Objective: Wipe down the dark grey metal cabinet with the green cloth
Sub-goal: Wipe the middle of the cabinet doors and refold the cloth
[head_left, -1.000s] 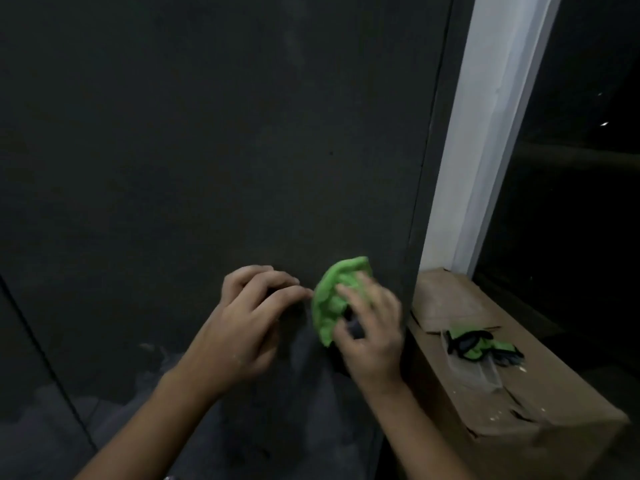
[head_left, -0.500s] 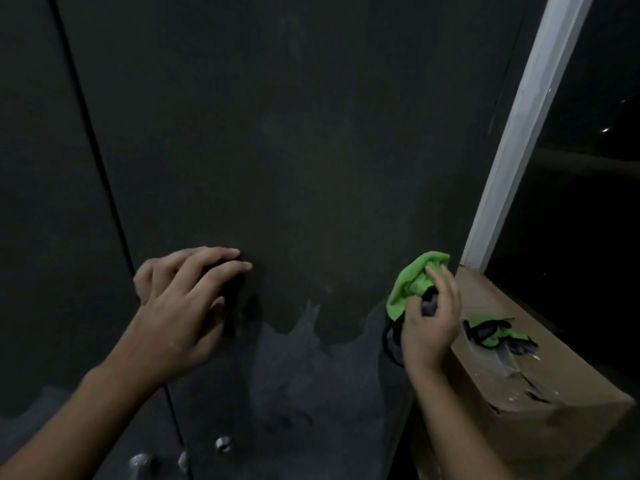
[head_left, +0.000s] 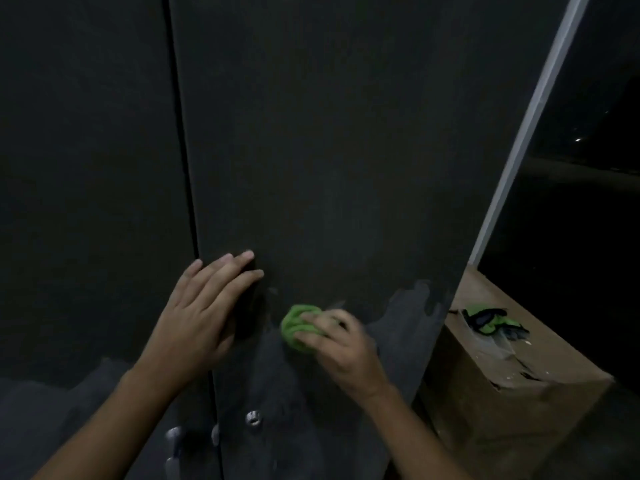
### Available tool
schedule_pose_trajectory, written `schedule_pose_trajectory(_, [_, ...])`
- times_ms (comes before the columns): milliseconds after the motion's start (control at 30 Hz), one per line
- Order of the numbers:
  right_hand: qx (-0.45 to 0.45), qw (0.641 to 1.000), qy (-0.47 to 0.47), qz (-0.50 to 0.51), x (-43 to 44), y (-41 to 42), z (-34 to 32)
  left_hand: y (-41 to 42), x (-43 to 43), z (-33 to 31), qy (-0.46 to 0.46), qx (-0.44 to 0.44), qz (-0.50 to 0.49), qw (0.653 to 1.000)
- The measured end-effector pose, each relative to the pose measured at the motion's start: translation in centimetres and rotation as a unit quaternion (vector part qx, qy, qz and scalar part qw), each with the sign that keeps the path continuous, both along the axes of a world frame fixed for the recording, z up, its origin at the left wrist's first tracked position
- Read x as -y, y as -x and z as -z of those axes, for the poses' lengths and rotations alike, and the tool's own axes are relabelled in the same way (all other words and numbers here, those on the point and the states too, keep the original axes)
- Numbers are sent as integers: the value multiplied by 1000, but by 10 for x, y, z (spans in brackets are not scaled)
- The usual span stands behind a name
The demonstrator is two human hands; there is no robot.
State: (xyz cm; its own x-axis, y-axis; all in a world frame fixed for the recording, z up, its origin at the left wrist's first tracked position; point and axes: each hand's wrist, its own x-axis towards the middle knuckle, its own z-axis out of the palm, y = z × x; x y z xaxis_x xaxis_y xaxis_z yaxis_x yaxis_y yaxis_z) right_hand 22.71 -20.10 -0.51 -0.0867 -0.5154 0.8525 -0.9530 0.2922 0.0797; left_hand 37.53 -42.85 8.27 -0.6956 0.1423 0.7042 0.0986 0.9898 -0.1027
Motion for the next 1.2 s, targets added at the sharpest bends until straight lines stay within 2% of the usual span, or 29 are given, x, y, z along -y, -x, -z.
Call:
schedule_pose_trajectory(67, [69, 992, 86, 59, -16, 8, 0, -3, 3, 17, -20, -39, -18, 999])
schedule_pose_trajectory(133, [175, 958, 194, 120, -23, 10, -12, -5, 2, 30, -28, -64, -34, 997])
schedule_pose_trajectory(200, [208, 942, 230, 128, -14, 7, -29, -3, -1, 35, -34, -79, -45, 995])
schedule_pose_trajectory(367, [93, 963, 238, 90, 34, 0, -48, 3, -8, 37, -75, -107, -66, 989])
schedule_pose_trajectory(433, [41, 973, 209, 87, 48, -7, -47, 6, -10, 40, -85, -115, -68, 987])
schedule_pose_trajectory(533, [-47, 986, 144, 70, 54, -10, -41, 12, -12, 49, -86, -127, -74, 985])
schedule_pose_trajectory(667, [-188, 982, -3, 20, 41, -1, -23, 25, -18, 61, -83, -167, -79, 979])
schedule_pose_trajectory(767, [-194, 980, -40, 9, 20, 14, -16, 36, -22, 68, -88, -202, -92, 971])
schedule_pose_trajectory(900, [-148, 986, 66, 40, -13, 49, -19, 49, -18, 75, -68, -241, -83, 965])
schedule_pose_trajectory(1000, [-151, 982, 94, 61, -30, 70, -9, 54, -12, 80, -40, -253, -71, 964])
schedule_pose_trajectory(1100, [-181, 980, 76, 42, -31, 75, 7, 58, -14, 86, -17, -276, -82, 958])
schedule_pose_trajectory(1200, [-228, 974, 8, 5, -32, 75, 23, 62, -18, 90, -18, -290, -95, 952])
